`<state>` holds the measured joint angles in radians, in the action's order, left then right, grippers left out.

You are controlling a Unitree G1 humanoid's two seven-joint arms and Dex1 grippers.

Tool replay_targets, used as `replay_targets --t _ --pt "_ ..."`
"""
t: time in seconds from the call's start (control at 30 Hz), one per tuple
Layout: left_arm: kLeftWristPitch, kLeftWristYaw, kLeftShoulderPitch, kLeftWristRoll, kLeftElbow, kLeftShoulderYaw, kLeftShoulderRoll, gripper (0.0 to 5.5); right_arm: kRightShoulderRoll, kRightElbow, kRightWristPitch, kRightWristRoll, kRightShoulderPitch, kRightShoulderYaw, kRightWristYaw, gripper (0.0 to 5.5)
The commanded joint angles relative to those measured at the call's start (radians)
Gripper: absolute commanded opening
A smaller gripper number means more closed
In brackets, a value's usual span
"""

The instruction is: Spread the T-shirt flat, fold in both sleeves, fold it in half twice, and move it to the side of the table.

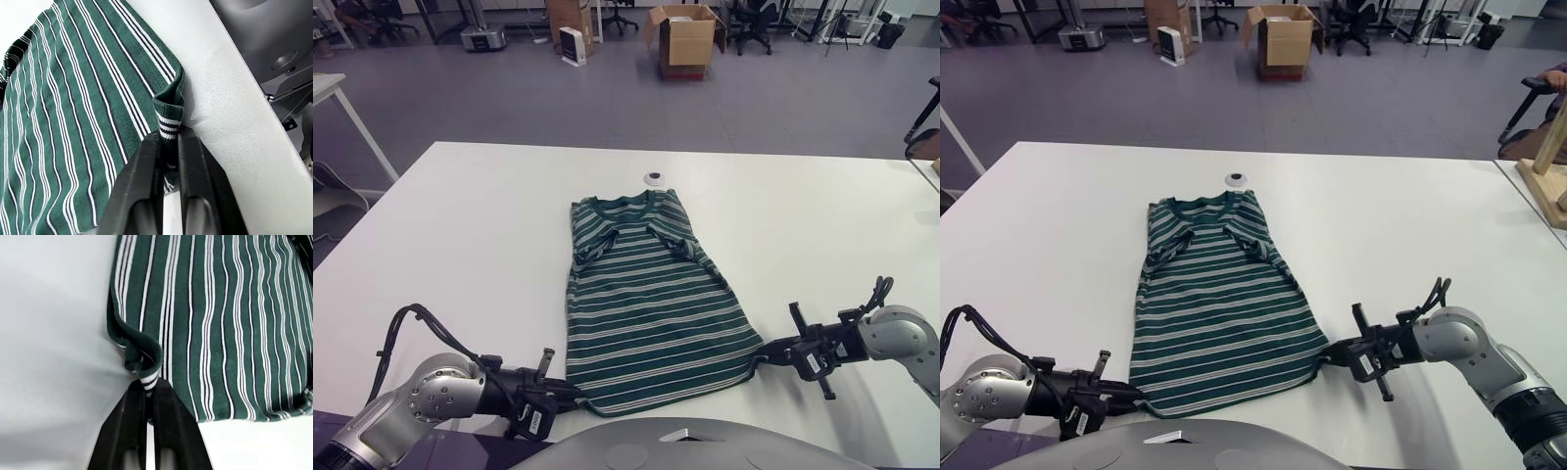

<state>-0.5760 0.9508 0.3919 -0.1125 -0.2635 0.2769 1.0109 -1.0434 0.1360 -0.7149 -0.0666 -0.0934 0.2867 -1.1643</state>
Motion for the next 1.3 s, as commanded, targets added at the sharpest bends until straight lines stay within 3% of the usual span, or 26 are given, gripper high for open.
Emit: replay_targets --t 0.03,0.17,0.33,0.47,0.53,0.6,0.67,0.8,0.93,1.1,1.3 --pt "0.128 0.043 -0.003 0.101 0.006 0.007 -0.003 0.02 -0.014 -0.084 0.139 -0.101 -0.028 -0.008 -0.044 0.0" --pt "0.373 0.148 0.005 0.421 -0.096 -0.101 0.091 0.02 -0.13 -0.265 0.464 -0.344 -0.086 -0.082 -0.142 0.0" --pt "0.759 0.272 0.034 0.958 -0.297 -0.37 0.227 0.02 -0.344 -0.471 0.907 -0.749 -0.2 -0.347 -0.33 0.0" --pt "0.979 0.324 0.021 1.248 -0.377 -0.525 0.26 0.02 -0.365 -0.505 1.107 -0.909 -0.253 -0.574 -0.437 0.0" --pt "1.054 0.315 -0.016 1.338 -0.389 -0.565 0.251 0.02 -0.369 -0.477 1.166 -0.925 -0.236 -0.632 -0.448 0.0" --pt "1.09 0.287 -0.097 1.34 -0.37 -0.536 0.222 0.02 -0.35 -0.423 1.189 -0.89 -0.146 -0.595 -0.43 0.0" --pt "1.103 0.248 -0.254 1.251 -0.287 -0.436 0.163 0.02 -0.305 -0.346 1.218 -0.844 0.001 -0.502 -0.385 0.0" --pt "1.064 0.2 -0.673 0.947 0.091 -0.198 -0.075 0.02 -0.147 -0.121 1.27 -0.692 0.321 -0.312 -0.314 0.0" --pt "0.94 0.217 -0.909 0.718 0.487 -0.093 -0.272 0.02 0.021 0.176 1.245 -0.507 0.552 -0.201 -0.228 0.0" --pt "0.777 0.236 -1.017 0.532 0.865 -0.068 -0.4 0.02 0.218 0.5 1.125 -0.293 0.738 -0.112 -0.134 0.0" --pt "0.776 0.291 -1.036 0.527 0.966 -0.163 -0.425 0.02 0.337 0.696 1.039 -0.184 0.839 -0.116 -0.114 0.0"
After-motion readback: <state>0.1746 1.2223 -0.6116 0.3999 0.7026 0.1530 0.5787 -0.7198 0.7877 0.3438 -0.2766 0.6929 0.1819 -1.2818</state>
